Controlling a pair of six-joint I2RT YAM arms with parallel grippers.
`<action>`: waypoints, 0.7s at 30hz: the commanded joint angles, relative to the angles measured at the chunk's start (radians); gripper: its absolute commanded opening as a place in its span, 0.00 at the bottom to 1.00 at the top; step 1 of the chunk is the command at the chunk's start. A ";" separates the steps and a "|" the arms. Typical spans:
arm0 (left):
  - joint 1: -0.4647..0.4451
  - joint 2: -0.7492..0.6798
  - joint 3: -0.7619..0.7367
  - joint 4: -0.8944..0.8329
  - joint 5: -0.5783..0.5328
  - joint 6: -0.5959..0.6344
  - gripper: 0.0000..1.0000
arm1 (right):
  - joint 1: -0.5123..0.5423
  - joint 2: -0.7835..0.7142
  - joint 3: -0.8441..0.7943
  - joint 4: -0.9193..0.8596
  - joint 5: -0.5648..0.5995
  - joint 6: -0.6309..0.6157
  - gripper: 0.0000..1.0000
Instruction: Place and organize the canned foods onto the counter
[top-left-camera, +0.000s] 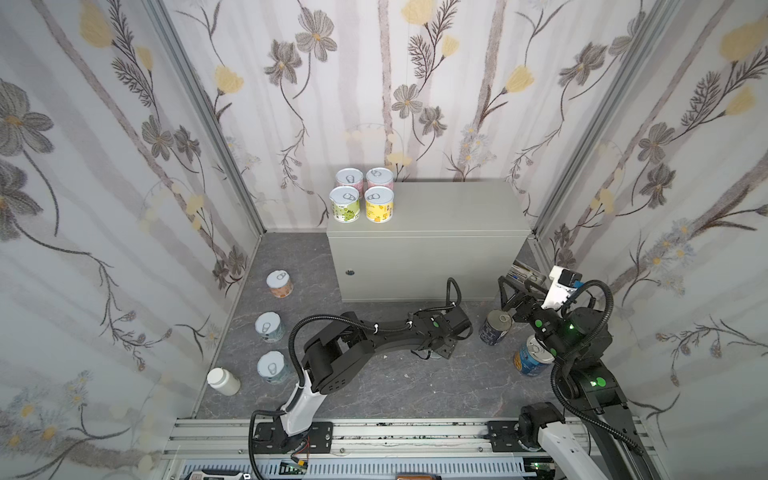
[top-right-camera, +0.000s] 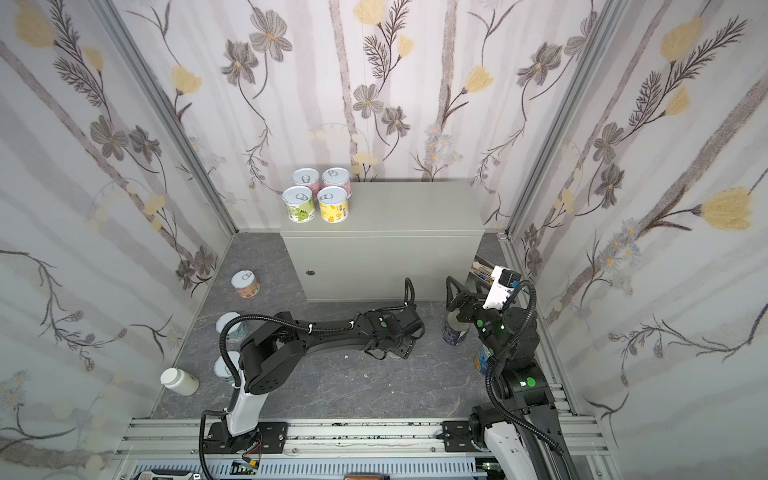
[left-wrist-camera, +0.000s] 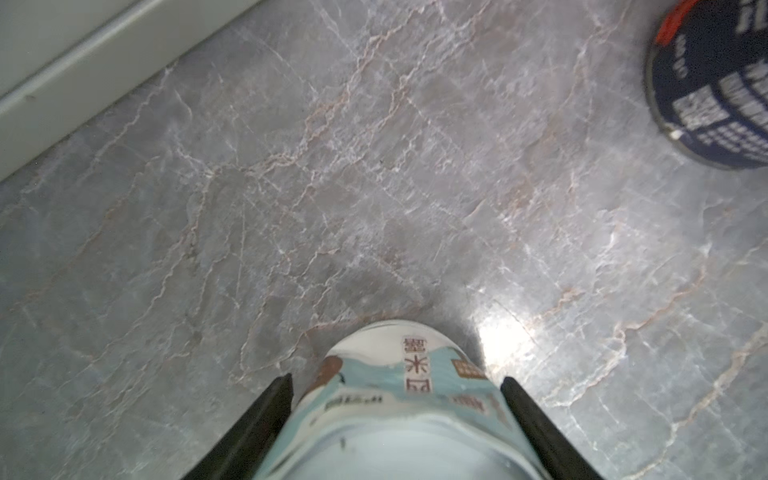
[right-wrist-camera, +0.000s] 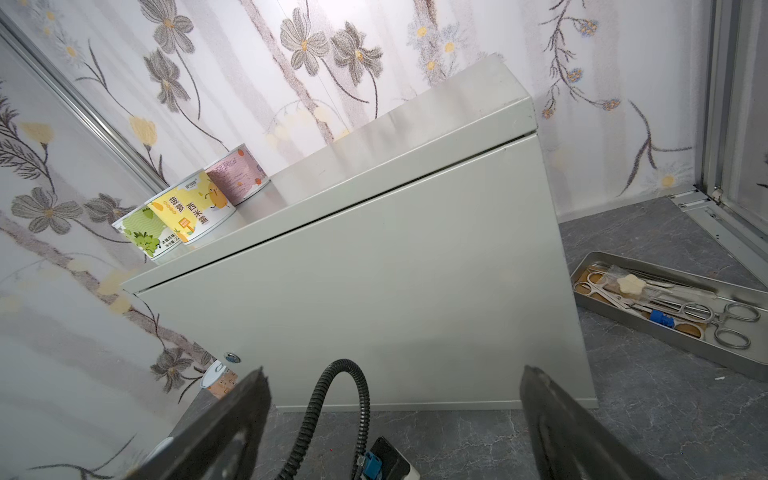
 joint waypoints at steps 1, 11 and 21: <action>0.000 0.007 -0.016 0.046 0.025 -0.031 0.75 | -0.001 0.002 -0.010 0.036 -0.039 -0.011 0.96; 0.000 -0.147 -0.089 0.083 -0.018 -0.036 1.00 | 0.001 -0.038 -0.004 0.014 -0.070 -0.032 1.00; 0.010 -0.498 -0.282 0.098 -0.157 -0.080 1.00 | 0.116 -0.030 -0.047 -0.085 0.009 -0.045 1.00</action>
